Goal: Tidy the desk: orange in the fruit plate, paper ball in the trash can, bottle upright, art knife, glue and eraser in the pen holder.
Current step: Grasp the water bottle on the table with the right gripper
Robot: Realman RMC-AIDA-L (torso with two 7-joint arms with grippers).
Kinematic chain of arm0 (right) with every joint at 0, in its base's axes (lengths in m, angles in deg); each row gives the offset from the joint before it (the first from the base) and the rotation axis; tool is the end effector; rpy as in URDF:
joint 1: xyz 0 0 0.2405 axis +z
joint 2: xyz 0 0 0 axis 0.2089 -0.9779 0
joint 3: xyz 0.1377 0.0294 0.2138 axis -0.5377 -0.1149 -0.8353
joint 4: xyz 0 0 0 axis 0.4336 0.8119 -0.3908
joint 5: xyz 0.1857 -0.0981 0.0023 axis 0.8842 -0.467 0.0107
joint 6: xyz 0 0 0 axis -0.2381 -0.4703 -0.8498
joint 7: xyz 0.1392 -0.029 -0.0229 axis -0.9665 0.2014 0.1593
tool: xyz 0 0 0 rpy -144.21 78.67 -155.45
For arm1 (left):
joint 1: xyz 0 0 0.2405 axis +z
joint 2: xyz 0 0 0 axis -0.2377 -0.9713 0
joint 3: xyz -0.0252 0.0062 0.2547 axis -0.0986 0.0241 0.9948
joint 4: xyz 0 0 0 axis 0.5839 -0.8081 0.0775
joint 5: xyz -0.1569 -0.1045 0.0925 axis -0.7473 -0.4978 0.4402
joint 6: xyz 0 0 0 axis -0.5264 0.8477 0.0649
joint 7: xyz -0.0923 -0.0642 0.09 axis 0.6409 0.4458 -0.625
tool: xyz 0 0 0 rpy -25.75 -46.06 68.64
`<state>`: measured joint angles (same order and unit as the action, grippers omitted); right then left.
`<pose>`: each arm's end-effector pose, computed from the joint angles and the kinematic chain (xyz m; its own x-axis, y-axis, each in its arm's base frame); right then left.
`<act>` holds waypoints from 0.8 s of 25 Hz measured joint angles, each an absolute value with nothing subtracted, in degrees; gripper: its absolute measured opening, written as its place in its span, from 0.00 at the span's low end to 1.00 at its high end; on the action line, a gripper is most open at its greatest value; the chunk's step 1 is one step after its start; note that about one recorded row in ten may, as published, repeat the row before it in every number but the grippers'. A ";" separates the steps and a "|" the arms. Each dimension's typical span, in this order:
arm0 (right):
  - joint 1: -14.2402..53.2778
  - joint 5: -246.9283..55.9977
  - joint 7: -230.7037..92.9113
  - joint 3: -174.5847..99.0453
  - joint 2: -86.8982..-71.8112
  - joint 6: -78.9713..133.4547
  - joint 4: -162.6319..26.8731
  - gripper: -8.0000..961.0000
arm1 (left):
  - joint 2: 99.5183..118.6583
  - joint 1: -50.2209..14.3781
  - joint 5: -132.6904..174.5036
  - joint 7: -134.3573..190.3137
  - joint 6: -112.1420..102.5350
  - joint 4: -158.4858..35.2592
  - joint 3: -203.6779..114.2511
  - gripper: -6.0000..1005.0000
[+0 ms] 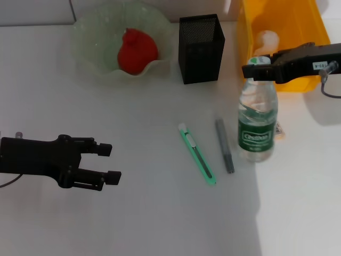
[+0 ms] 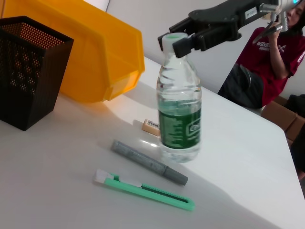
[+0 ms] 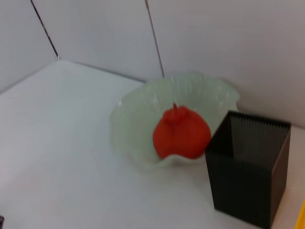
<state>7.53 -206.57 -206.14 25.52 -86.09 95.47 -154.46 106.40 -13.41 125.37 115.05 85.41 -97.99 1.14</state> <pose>0.1741 0.3455 0.0503 0.7606 -0.5572 -0.3333 -0.6492 -0.6605 -0.3773 -0.2864 0.2962 0.0197 0.8193 0.4847 0.3064 0.4918 -0.8687 0.0591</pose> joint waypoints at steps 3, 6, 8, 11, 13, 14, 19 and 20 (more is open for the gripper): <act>6.11 -203.98 -205.80 24.79 -86.08 95.34 -157.92 0.46 | 106.40 -13.41 125.37 115.07 85.46 -97.99 1.14 0.84; 5.93 -200.50 -204.96 24.18 -86.01 94.37 -159.65 0.46 | 106.41 -13.41 125.37 115.06 85.49 -97.99 1.13 0.84; 6.91 -198.56 -203.88 24.14 -85.97 93.25 -159.92 0.44 | 106.42 -13.48 125.37 115.04 85.50 -97.99 1.14 0.84; 8.97 -198.10 -202.91 24.51 -86.03 91.47 -158.91 0.43 | 106.44 -13.56 125.37 115.05 85.50 -97.99 1.14 0.84; 11.37 -198.05 -201.75 24.77 -86.04 89.68 -156.10 0.42 | 106.48 -13.51 125.37 115.07 85.45 -97.99 1.14 0.84; 11.37 -198.05 -201.75 24.77 -86.04 89.68 -156.10 0.41 | 106.49 -13.47 125.37 115.07 85.37 -97.99 1.12 0.84; 15.47 -197.97 -200.13 24.77 -86.01 88.49 -150.05 0.33 | 106.50 -13.05 125.35 114.93 85.16 -97.99 0.61 0.84; 15.91 -197.90 -199.78 24.77 -86.01 88.45 -149.40 0.30 | 106.50 -12.99 125.35 114.92 85.15 -97.99 0.45 0.84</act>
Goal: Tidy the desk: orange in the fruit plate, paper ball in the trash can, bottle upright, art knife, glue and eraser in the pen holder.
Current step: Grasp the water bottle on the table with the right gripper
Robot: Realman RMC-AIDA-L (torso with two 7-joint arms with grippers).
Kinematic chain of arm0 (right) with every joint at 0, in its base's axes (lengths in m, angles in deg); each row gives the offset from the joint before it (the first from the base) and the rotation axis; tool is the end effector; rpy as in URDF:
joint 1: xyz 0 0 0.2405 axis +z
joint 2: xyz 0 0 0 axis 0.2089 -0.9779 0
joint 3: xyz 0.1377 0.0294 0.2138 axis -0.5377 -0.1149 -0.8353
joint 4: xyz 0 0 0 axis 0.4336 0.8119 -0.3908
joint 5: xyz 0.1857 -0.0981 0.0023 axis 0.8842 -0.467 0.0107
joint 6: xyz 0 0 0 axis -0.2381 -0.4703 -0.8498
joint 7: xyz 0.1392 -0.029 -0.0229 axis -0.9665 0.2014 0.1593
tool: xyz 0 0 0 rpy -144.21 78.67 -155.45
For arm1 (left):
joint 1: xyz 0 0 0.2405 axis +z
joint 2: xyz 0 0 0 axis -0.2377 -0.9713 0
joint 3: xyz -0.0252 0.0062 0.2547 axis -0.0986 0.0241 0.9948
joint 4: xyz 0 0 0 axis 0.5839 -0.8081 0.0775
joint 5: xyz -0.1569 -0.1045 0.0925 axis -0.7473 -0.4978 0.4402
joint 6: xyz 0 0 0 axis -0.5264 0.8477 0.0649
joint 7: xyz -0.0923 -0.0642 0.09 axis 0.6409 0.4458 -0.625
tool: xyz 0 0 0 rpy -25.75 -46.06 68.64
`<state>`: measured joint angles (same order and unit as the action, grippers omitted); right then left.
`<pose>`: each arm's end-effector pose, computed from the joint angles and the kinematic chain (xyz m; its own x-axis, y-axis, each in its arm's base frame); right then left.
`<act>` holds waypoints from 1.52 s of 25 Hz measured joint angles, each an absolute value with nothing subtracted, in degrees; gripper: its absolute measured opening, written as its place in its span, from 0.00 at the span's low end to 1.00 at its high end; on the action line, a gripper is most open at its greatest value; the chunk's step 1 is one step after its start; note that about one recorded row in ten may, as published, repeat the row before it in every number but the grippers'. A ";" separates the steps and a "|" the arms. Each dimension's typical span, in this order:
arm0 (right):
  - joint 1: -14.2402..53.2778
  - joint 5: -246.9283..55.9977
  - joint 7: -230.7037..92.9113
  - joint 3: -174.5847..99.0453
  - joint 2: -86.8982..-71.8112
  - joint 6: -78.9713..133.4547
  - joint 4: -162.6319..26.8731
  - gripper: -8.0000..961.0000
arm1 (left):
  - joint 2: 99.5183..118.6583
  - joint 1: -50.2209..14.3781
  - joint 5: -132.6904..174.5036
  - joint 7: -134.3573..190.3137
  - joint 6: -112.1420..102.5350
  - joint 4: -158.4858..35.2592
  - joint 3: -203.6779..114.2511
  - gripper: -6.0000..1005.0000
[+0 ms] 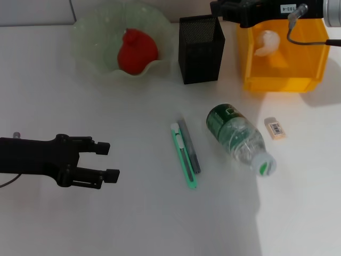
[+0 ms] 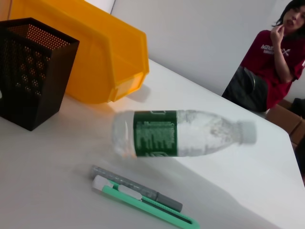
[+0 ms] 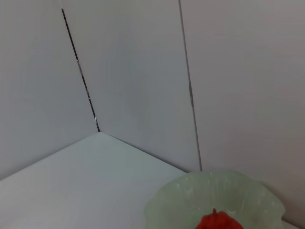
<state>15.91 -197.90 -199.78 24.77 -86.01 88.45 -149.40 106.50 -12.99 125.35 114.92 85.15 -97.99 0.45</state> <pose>0.1185 0.3794 0.0505 0.8052 -0.3732 -0.4607 -0.5512 -0.7576 -0.3496 -0.2888 0.2954 0.0205 0.8126 0.4895 0.3165 0.5012 -0.8639 0.0494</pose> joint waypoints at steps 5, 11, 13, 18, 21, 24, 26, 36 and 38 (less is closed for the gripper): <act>16.12 -197.39 -198.50 24.45 -86.01 88.22 -148.71 0.13 | 106.50 -12.86 125.32 114.84 85.06 -97.99 -0.26 0.84; 16.02 -197.34 -198.35 24.15 -85.91 88.69 -148.61 0.01 | 106.64 -13.27 125.29 114.84 84.96 -97.99 -0.38 0.84; 15.94 -197.34 -198.34 24.10 -85.80 89.56 -148.59 0.01 | 106.66 -13.36 125.28 114.88 84.95 -97.99 -0.37 0.84; 15.94 -197.67 -198.35 23.54 -85.71 92.13 -148.59 0.07 | 106.77 -13.41 125.28 114.94 84.95 -97.99 -0.35 0.84; 15.71 -197.74 -198.35 23.16 -85.68 92.58 -148.59 0.14 | 106.76 -13.41 125.28 114.95 84.96 -97.99 -0.35 0.84; 15.66 -197.84 -198.75 23.01 -85.66 92.95 -148.59 0.24 | 106.76 -13.41 125.28 114.96 84.96 -97.99 -0.35 0.84; 15.70 -198.66 -199.73 22.86 -85.65 93.39 -148.61 0.31 | 106.80 -13.41 125.28 114.98 84.96 -97.99 -0.35 0.84; 18.05 -217.11 -212.96 22.64 -85.65 112.22 -156.69 0.62 | 106.85 -13.27 125.28 115.03 84.98 -97.99 -0.35 0.84; 18.15 -220.92 -215.66 22.68 -85.70 116.64 -158.83 0.64 | 106.85 -13.30 125.29 115.02 84.98 -97.99 -0.35 0.84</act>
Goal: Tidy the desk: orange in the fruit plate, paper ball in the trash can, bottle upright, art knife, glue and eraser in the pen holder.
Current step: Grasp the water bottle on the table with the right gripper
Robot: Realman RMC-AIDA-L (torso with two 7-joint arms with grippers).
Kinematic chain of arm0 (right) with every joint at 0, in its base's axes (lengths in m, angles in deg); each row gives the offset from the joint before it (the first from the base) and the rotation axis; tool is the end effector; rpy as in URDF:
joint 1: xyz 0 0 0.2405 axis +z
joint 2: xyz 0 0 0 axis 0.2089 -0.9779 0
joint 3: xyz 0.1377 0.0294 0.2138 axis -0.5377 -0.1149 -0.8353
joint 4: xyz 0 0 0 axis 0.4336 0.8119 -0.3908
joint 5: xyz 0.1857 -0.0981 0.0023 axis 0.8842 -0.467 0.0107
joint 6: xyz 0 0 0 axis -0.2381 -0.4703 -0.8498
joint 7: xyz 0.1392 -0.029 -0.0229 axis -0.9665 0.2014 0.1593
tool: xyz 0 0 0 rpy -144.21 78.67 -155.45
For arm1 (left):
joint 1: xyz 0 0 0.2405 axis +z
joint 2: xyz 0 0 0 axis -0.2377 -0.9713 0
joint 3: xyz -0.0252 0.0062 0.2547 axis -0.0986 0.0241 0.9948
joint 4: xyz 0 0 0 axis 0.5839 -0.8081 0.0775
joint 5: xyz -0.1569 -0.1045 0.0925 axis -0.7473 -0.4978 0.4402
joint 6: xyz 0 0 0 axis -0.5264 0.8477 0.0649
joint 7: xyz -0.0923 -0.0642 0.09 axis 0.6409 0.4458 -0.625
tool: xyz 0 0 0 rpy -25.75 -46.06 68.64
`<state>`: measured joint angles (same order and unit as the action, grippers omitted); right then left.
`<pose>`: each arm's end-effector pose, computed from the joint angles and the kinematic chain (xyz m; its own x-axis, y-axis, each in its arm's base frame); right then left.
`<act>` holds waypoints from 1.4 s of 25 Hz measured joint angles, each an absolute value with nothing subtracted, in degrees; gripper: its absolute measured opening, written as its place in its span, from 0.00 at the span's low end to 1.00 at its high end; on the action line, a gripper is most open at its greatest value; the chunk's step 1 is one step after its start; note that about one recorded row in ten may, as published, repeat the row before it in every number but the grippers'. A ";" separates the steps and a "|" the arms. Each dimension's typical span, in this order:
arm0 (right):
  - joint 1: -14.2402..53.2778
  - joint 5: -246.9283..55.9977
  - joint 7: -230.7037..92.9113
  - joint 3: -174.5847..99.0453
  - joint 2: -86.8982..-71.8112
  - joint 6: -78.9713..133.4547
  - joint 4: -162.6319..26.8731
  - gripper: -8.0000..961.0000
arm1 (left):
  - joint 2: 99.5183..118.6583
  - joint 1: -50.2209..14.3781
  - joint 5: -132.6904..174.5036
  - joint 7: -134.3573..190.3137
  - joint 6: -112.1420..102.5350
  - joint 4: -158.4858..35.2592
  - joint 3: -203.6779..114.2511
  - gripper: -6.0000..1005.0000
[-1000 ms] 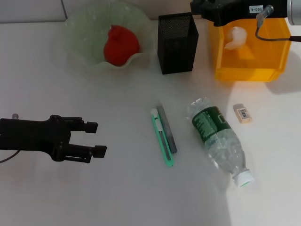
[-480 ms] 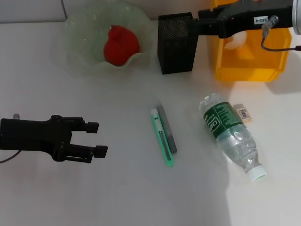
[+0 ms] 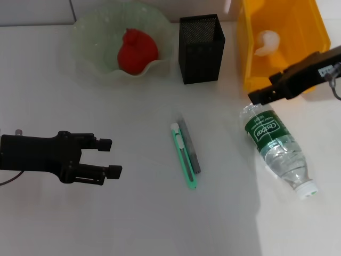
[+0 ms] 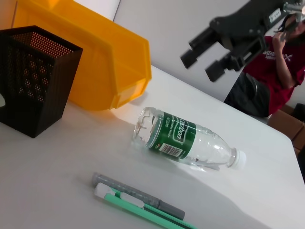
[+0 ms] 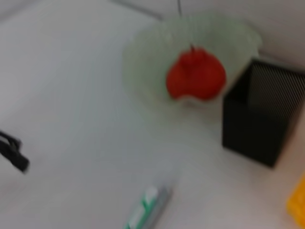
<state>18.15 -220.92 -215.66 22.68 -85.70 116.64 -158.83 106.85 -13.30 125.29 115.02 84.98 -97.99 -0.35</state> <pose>0.1500 0.3397 0.0606 0.7526 -0.6570 -0.0444 -0.6163 -0.6791 -0.3987 -0.2864 0.2977 0.0199 0.8079 0.4879 0.3307 0.5028 -0.8632 0.0452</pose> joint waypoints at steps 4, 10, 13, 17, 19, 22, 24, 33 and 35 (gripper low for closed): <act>17.87 -223.89 -217.58 22.94 -85.80 121.64 -159.96 0.69 | 106.85 -13.44 125.28 114.90 84.96 -97.99 -0.14 0.84; 15.96 -225.77 -219.61 23.17 -85.87 127.37 -159.45 0.70 | 106.85 -14.05 125.28 114.91 84.96 -97.99 -0.07 0.84; 15.02 -227.96 -220.07 23.81 -86.01 128.39 -157.50 0.70 | 106.84 -14.46 125.28 115.03 84.95 -98.00 0.06 0.84; 14.79 -228.04 -220.11 23.96 -86.02 129.29 -154.82 0.70 | 106.78 -14.97 125.28 115.06 84.88 -98.00 0.14 0.84; 14.43 -228.17 -220.13 23.97 -85.98 129.67 -154.01 0.70 | 106.78 -15.14 125.28 115.07 84.87 -98.00 0.17 0.84; 13.86 -228.42 -220.26 23.98 -85.96 129.94 -153.63 0.68 | 106.92 -15.43 125.28 115.08 84.87 -98.00 0.19 0.84; 13.77 -228.47 -220.37 23.97 -85.95 129.82 -152.23 0.67 | 107.09 -15.60 125.28 115.09 84.82 -97.99 0.19 0.84; 14.16 -228.16 -219.75 25.48 -86.06 124.13 -142.86 0.64 | 107.46 -15.74 125.28 115.11 84.83 -97.99 0.20 0.84; 14.30 -228.13 -219.70 25.65 -86.09 123.64 -141.99 0.63 | 107.48 -15.76 125.28 115.11 84.84 -97.99 0.22 0.84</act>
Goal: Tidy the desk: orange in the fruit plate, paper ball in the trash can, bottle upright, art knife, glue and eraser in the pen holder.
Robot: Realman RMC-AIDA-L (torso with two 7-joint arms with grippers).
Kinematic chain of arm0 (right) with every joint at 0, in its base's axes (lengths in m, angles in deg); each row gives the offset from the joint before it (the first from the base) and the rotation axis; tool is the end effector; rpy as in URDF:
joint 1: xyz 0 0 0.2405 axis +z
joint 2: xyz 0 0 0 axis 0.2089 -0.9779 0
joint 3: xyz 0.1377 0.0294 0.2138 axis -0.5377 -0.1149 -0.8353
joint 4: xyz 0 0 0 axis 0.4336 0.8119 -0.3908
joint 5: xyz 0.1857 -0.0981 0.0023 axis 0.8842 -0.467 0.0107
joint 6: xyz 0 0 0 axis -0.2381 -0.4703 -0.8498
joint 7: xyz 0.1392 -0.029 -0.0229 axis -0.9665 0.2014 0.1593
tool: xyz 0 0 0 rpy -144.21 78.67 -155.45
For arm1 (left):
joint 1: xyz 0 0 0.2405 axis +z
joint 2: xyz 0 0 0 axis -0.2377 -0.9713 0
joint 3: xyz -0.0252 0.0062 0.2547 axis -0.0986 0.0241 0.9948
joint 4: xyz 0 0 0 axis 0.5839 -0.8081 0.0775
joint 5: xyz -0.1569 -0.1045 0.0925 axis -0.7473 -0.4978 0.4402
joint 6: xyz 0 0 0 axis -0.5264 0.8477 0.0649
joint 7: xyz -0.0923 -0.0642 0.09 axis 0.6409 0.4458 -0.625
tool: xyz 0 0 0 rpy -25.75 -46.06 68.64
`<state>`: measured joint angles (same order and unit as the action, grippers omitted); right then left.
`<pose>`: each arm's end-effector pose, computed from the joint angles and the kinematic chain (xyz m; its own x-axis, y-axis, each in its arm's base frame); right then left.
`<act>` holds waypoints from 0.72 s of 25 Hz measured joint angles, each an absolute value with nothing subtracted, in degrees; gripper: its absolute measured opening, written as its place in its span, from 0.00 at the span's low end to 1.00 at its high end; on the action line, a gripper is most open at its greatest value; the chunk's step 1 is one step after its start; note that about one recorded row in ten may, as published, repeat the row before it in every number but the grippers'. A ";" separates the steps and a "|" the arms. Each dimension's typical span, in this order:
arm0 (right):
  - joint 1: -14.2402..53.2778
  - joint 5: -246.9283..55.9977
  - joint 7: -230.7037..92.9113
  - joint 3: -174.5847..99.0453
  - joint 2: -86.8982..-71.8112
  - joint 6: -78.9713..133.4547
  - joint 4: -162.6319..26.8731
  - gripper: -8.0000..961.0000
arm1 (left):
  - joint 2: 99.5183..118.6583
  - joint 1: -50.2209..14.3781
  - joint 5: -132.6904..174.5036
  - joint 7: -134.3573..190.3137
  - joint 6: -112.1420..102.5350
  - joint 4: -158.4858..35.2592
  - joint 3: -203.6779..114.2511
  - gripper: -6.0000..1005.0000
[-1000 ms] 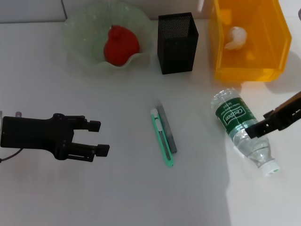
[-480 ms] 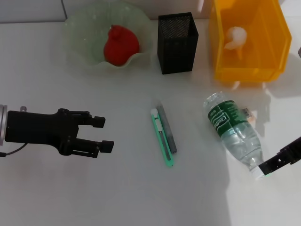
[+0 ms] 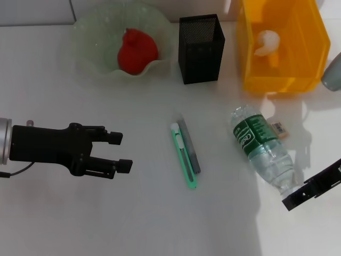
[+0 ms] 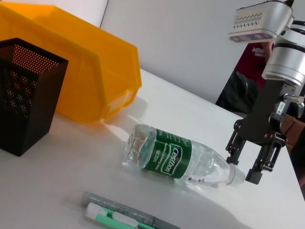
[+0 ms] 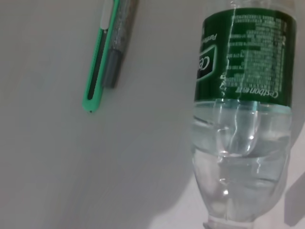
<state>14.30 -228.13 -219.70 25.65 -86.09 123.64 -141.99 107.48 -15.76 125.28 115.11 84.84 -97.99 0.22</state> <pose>0.2356 0.2959 0.0186 0.4073 -0.8826 0.2349 -0.8233 -0.4662 -0.3238 -0.2711 0.3081 0.0143 0.8274 0.4553 0.3288 0.4637 -0.8841 0.0576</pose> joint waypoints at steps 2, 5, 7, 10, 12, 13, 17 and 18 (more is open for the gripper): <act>14.42 -228.09 -219.65 26.23 -86.09 122.42 -140.84 0.62 | 107.48 -15.77 125.28 115.11 84.85 -97.99 0.23 0.84; 14.49 -228.05 -219.63 27.29 -86.09 120.67 -139.82 0.60 | 107.48 -15.78 125.28 115.11 84.86 -97.99 0.25 0.84; 14.52 -228.00 -219.62 27.86 -86.09 119.65 -139.40 0.60 | 107.57 -15.78 125.30 115.08 84.88 -97.99 0.26 0.84; 14.58 -227.97 -219.61 28.80 -86.09 118.62 -139.13 0.58 | 107.62 -15.79 125.33 115.08 84.88 -97.99 0.26 0.84; 14.58 -227.97 -219.61 29.09 -86.09 118.33 -139.08 0.57 | 107.63 -15.78 125.35 115.07 84.88 -97.99 0.26 0.84; 14.58 -227.97 -219.60 29.13 -86.08 118.13 -139.07 0.57 | 107.64 -15.78 125.37 115.07 84.88 -97.99 0.26 0.84; 14.45 -227.97 -219.58 29.15 -86.08 118.11 -139.14 0.48 | 107.64 -15.79 125.38 115.08 84.90 -97.99 0.27 0.84; 14.28 -227.96 -219.57 29.15 -86.08 118.29 -139.53 0.46 | 107.64 -15.79 125.38 115.10 84.95 -97.99 0.26 0.84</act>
<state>14.28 -227.96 -219.57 29.15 -86.08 118.29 -139.53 107.64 -15.79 125.38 115.10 84.95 -97.99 0.26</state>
